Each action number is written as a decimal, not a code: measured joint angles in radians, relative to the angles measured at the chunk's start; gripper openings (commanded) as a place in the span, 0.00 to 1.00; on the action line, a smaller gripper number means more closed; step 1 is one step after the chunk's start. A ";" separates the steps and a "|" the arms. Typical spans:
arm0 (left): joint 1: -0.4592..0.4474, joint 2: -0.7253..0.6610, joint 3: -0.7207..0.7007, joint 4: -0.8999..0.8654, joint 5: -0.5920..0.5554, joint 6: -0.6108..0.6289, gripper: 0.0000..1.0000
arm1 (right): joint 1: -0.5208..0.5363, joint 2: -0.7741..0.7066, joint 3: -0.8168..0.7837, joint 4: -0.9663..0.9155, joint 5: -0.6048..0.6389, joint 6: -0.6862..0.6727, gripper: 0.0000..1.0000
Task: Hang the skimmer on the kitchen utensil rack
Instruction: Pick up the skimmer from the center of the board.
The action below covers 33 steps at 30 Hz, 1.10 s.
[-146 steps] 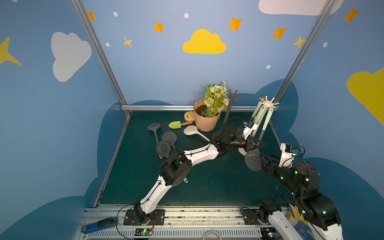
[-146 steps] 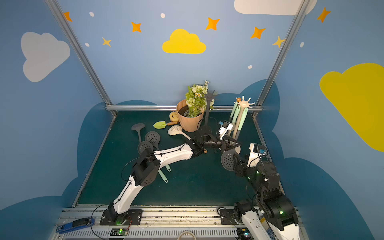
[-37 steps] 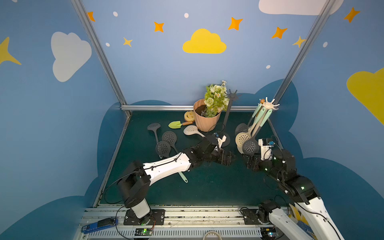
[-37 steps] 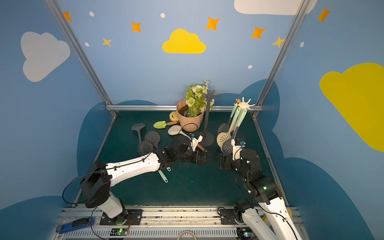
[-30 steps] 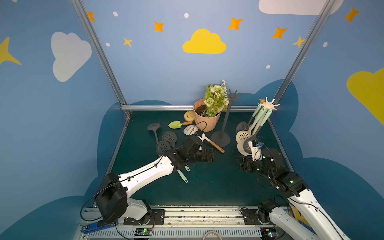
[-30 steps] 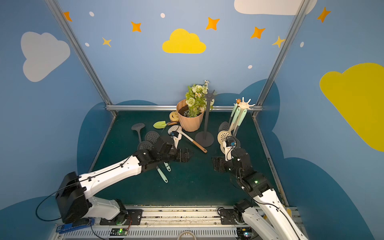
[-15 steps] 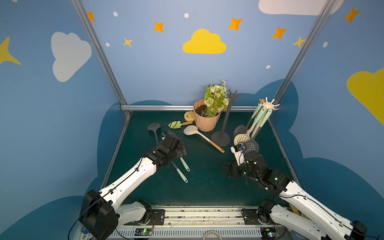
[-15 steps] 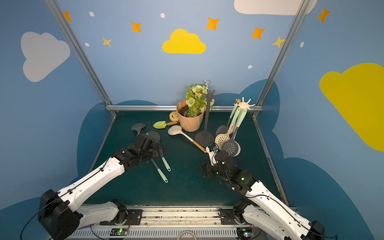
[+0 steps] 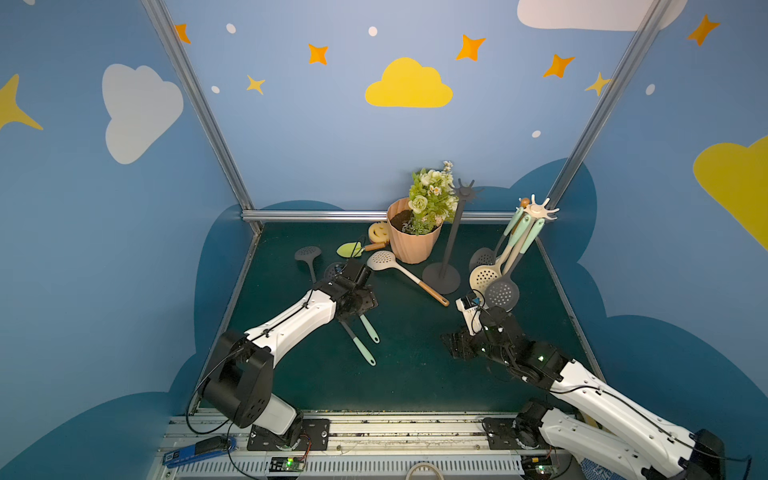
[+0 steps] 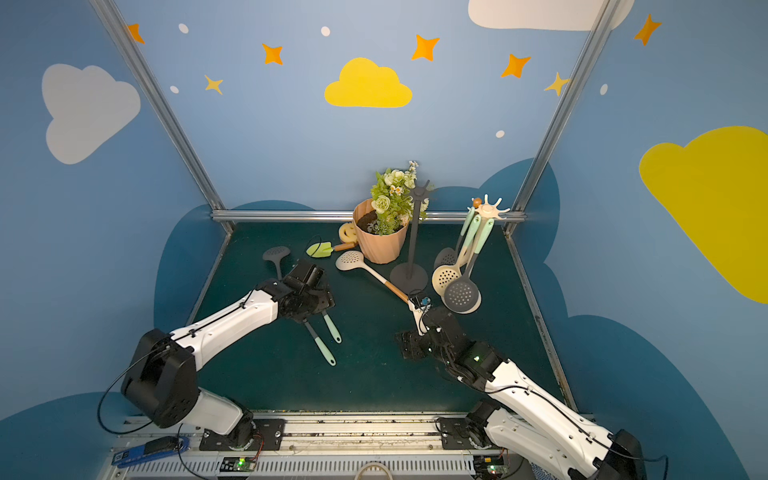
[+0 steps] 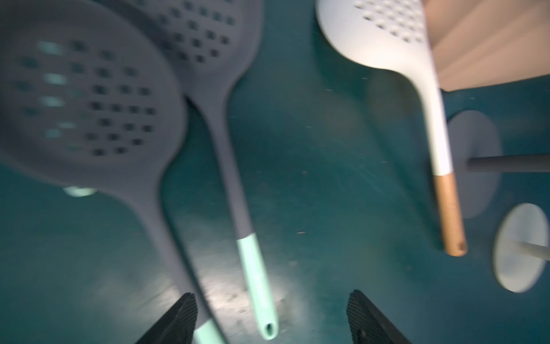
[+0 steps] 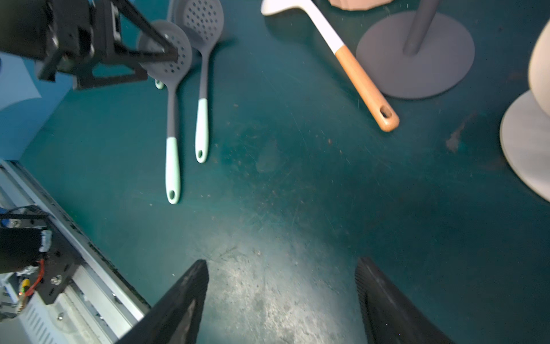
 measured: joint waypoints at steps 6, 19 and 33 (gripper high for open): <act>-0.003 0.079 0.020 0.159 0.106 -0.056 0.79 | -0.017 -0.030 -0.013 0.001 0.002 0.008 0.77; -0.008 0.077 -0.026 0.245 0.165 -0.053 0.84 | -0.060 -0.055 -0.047 0.004 0.003 0.024 0.77; -0.062 0.003 -0.046 0.201 0.090 -0.002 0.82 | -0.164 -0.027 -0.072 0.053 -0.090 0.066 0.76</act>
